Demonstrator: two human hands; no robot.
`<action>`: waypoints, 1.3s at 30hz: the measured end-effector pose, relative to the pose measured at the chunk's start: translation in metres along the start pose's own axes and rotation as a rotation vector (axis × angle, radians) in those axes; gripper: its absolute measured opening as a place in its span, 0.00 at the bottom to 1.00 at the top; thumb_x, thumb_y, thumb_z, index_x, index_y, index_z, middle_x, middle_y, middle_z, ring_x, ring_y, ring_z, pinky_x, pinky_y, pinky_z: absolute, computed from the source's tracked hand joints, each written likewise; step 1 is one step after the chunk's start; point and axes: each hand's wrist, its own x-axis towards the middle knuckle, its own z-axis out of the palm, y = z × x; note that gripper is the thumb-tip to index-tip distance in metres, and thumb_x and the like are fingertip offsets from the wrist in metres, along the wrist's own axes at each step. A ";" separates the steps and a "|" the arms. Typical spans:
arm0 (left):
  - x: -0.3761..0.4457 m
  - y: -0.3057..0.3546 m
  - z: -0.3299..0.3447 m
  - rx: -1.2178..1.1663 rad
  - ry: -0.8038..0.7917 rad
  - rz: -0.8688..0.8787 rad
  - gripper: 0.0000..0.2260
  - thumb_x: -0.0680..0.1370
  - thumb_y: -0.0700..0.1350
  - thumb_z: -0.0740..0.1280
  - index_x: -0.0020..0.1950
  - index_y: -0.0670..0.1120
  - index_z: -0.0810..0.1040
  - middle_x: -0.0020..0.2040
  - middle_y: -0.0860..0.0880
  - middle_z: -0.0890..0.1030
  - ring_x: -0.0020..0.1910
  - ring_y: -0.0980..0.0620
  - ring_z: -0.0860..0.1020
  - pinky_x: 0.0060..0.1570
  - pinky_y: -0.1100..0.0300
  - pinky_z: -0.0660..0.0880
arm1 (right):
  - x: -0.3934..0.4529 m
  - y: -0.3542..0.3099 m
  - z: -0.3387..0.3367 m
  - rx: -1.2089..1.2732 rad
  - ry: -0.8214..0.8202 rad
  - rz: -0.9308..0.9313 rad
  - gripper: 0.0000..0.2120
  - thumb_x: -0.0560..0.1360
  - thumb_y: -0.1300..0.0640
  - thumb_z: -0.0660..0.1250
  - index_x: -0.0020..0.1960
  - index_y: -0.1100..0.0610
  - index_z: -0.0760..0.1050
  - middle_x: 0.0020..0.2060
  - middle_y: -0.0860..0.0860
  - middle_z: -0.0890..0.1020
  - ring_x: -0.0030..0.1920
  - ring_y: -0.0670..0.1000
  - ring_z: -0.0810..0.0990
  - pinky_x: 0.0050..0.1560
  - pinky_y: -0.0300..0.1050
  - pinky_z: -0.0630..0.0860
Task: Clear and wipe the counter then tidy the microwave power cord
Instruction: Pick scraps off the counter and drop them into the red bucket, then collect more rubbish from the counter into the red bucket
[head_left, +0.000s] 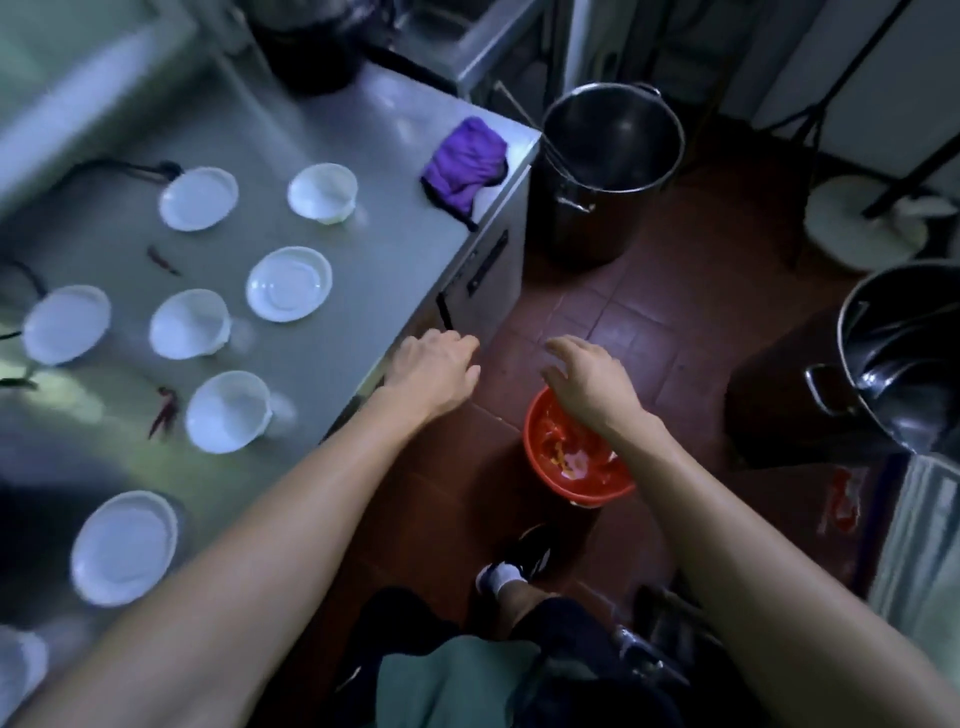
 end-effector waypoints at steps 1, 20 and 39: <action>-0.013 -0.013 -0.003 -0.020 0.013 -0.029 0.19 0.82 0.56 0.57 0.69 0.50 0.72 0.64 0.46 0.77 0.64 0.42 0.73 0.62 0.46 0.73 | 0.001 -0.013 0.000 0.000 0.015 -0.039 0.19 0.78 0.53 0.65 0.68 0.55 0.74 0.65 0.53 0.78 0.63 0.59 0.77 0.59 0.57 0.75; -0.354 -0.218 0.079 -0.221 0.305 -0.479 0.15 0.81 0.50 0.58 0.63 0.48 0.77 0.64 0.47 0.78 0.65 0.44 0.73 0.62 0.49 0.70 | -0.109 -0.323 0.131 -0.056 -0.149 -0.505 0.20 0.80 0.52 0.63 0.70 0.55 0.72 0.69 0.52 0.76 0.66 0.59 0.74 0.63 0.55 0.71; -0.569 -0.308 0.184 -0.428 0.511 -0.976 0.06 0.77 0.47 0.64 0.47 0.46 0.80 0.44 0.47 0.82 0.44 0.41 0.80 0.37 0.53 0.73 | -0.201 -0.527 0.260 -0.050 -0.357 -0.932 0.15 0.77 0.56 0.67 0.64 0.55 0.78 0.62 0.52 0.81 0.59 0.57 0.80 0.57 0.52 0.77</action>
